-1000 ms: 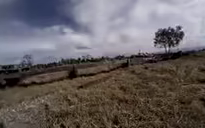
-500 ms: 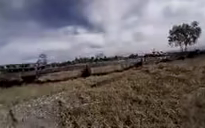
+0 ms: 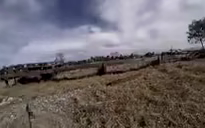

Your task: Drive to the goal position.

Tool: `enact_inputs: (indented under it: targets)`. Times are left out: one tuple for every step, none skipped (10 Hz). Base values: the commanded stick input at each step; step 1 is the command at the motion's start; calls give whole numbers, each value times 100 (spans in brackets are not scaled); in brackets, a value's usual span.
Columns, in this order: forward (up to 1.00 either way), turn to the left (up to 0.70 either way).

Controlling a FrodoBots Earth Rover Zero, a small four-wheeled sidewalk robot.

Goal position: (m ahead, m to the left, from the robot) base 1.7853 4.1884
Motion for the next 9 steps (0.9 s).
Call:
enact_inputs:
  targets:
    - [0, 45]
    - [0, 45]
    - [0, 45]
    - [0, 45]
    - [0, 45]
    - [0, 45]
    - [0, 45]
    - [0, 45]
    - [0, 45]
